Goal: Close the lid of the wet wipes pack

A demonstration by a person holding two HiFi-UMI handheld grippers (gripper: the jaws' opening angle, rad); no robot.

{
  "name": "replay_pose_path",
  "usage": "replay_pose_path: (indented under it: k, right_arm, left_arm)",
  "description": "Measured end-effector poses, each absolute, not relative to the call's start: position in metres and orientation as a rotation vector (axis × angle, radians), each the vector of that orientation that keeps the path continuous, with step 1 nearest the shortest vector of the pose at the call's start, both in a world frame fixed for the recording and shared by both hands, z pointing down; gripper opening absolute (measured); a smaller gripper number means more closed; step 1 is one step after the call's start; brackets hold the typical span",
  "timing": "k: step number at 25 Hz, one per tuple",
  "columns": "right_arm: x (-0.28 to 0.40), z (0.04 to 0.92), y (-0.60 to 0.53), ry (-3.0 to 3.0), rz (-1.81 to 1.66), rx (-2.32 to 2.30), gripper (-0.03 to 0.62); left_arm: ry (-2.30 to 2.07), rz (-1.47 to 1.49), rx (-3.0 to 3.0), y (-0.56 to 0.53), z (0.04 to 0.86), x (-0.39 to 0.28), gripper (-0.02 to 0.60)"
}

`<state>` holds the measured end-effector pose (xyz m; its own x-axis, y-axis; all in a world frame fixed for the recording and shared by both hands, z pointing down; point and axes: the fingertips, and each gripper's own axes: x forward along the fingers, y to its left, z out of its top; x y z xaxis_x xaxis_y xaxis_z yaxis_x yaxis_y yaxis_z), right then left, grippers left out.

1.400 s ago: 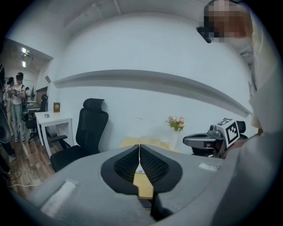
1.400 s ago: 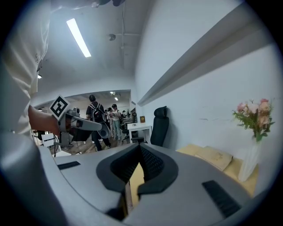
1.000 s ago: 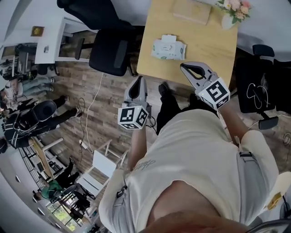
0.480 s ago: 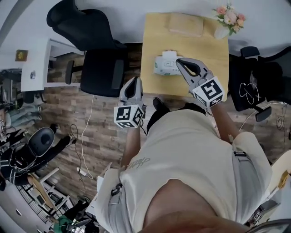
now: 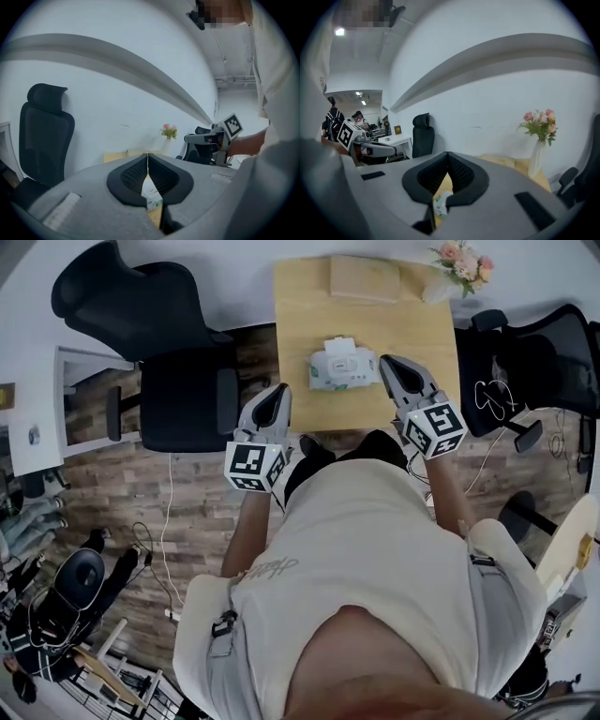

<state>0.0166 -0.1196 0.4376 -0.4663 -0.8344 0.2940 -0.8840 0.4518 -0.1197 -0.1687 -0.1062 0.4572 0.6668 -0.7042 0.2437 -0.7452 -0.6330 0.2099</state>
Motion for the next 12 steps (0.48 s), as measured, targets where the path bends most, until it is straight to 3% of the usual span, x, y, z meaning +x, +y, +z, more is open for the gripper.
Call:
replay_pose_path:
  k: [12]
  right_arm:
    - [0.073,0.448,-0.125,-2.39,0.356,1.627,0.002]
  left_arm:
    - [-1.0,0.228,2.632,-0.146,0.464,-0.108,0.017]
